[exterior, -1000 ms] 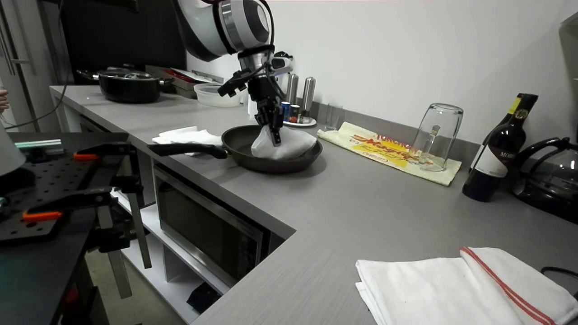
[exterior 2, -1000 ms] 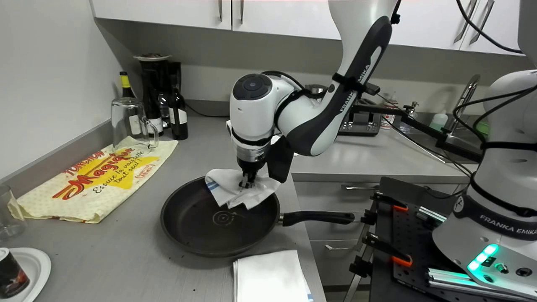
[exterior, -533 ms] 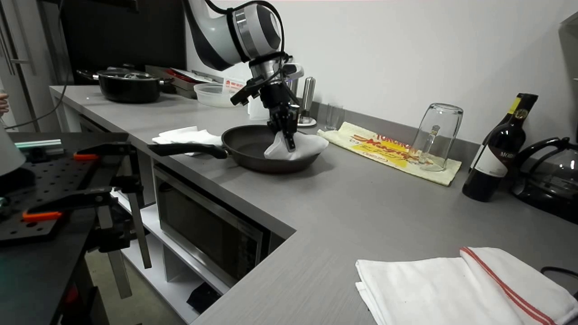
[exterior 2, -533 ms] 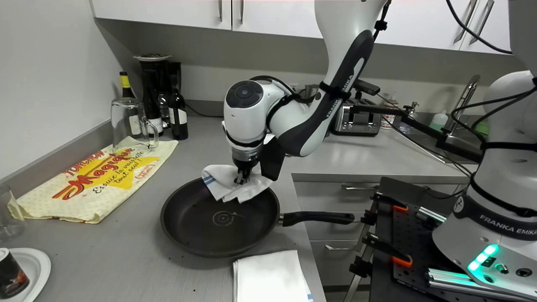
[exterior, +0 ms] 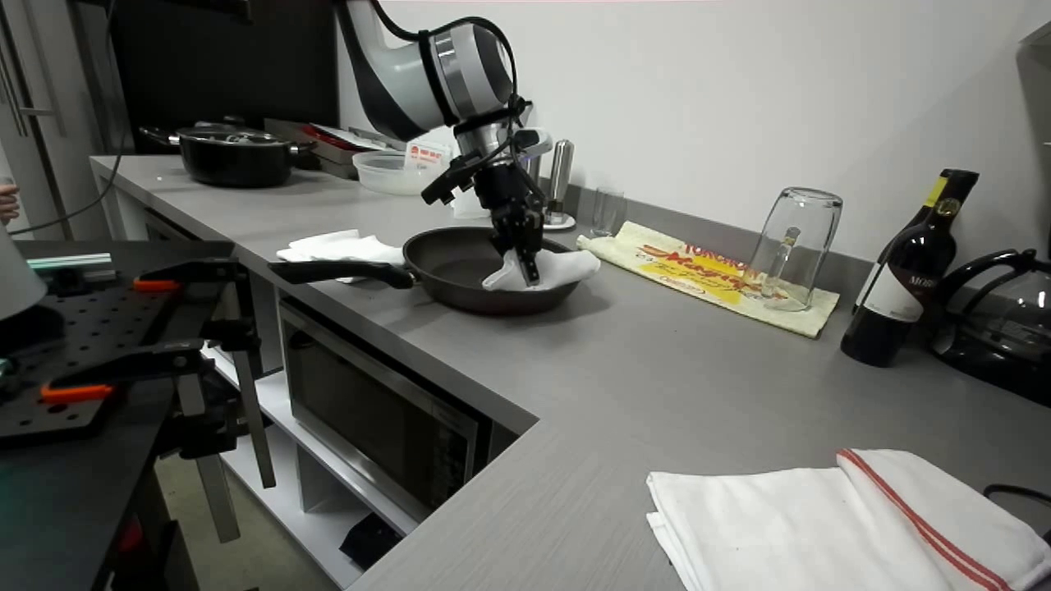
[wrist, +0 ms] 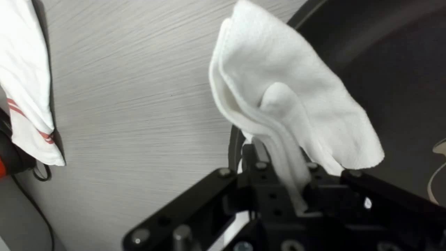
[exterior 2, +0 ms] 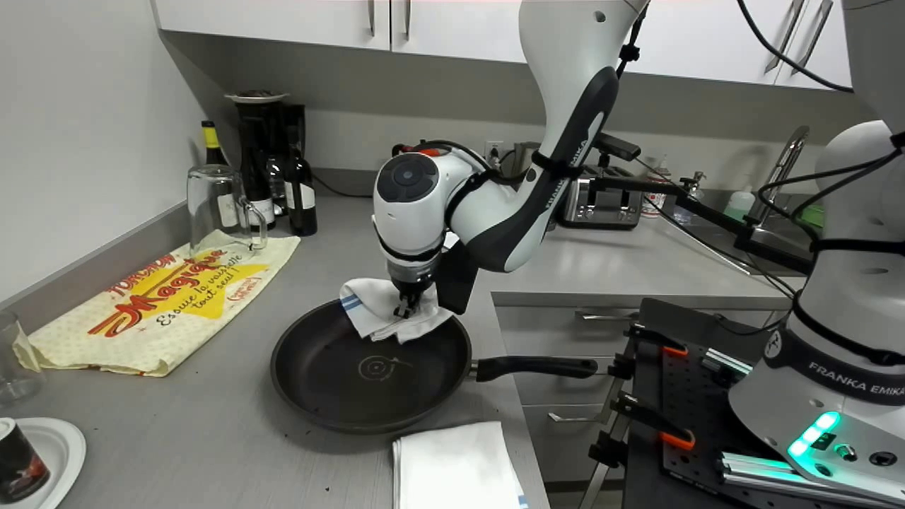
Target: Use the towel on the left to wipe the pan
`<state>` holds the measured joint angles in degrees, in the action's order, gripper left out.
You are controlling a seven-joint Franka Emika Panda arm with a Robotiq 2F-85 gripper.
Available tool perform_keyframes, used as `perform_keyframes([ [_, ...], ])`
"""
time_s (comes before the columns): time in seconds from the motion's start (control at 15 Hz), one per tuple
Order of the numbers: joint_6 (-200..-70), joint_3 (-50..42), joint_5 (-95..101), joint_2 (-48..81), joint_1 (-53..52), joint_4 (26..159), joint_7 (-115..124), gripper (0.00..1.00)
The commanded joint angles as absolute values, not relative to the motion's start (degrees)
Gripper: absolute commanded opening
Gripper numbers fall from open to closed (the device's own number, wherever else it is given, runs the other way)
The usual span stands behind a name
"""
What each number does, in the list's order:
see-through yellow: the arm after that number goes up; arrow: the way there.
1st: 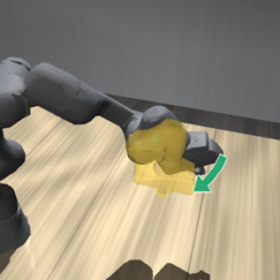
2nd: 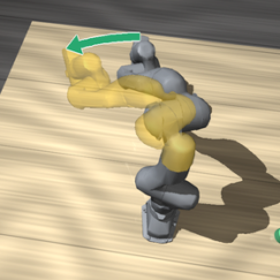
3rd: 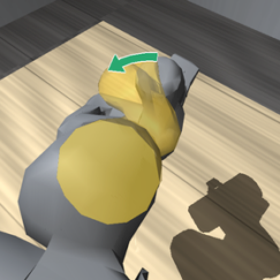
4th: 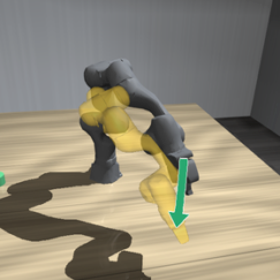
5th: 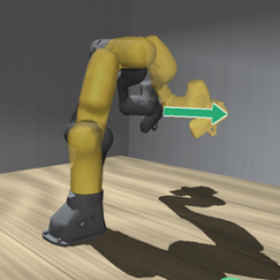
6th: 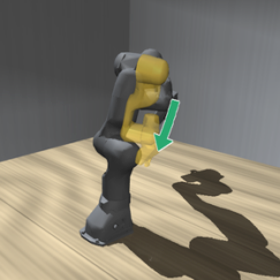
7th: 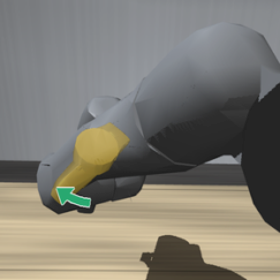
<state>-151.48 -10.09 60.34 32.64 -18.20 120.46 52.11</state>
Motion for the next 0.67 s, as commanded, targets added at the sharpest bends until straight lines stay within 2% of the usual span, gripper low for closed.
perform_keyframes([
  [0.0, -150.0, -9.1, 64.6, 35.2, -17.2, 118.1, 55.9, 0.03],
  [0.6, -148.3, -6.4, 68.9, 37.0, -15.1, 117.4, 59.1, 0.03],
])
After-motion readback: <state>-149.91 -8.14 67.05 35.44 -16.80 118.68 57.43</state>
